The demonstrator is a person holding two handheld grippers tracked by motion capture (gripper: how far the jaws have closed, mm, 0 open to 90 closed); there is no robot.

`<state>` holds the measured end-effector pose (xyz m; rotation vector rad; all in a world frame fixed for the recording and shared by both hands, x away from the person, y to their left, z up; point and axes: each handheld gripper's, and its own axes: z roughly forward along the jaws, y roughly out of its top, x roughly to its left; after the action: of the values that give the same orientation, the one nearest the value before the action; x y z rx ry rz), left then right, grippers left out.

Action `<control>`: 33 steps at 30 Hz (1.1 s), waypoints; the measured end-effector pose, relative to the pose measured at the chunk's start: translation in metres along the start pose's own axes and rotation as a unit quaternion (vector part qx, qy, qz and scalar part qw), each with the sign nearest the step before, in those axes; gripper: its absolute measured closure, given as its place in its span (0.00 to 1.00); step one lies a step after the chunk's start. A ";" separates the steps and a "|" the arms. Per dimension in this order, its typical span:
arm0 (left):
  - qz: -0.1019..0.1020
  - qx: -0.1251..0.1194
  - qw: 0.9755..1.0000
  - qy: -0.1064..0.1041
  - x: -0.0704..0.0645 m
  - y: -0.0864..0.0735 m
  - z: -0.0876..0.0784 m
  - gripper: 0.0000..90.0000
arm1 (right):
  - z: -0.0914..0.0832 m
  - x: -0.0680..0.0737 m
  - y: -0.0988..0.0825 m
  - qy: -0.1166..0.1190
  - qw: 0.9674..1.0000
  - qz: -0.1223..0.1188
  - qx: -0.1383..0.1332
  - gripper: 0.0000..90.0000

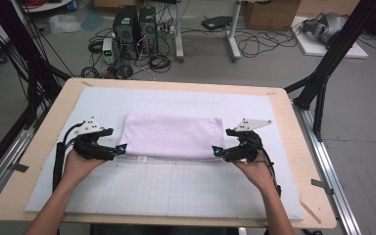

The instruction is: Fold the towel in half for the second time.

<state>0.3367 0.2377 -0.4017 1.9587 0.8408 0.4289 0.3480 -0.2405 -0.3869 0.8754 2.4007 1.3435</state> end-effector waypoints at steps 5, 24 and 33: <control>-0.001 -0.002 1.000 0.006 -0.002 -0.005 -0.007 0.16 | -0.003 0.004 -0.006 0.002 1.000 0.000 -0.005 0.12; 0.010 0.003 1.000 0.011 -0.013 -0.020 -0.019 0.16 | -0.016 0.012 -0.037 -0.002 1.000 0.017 -0.016 0.12; 0.018 0.007 1.000 0.015 -0.020 -0.029 -0.029 0.16 | -0.025 0.018 -0.050 -0.011 1.000 0.017 -0.019 0.13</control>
<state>0.2945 0.2511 -0.4114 1.9874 0.8300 0.4771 0.3021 -0.2665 -0.4140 0.9203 2.3464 1.3792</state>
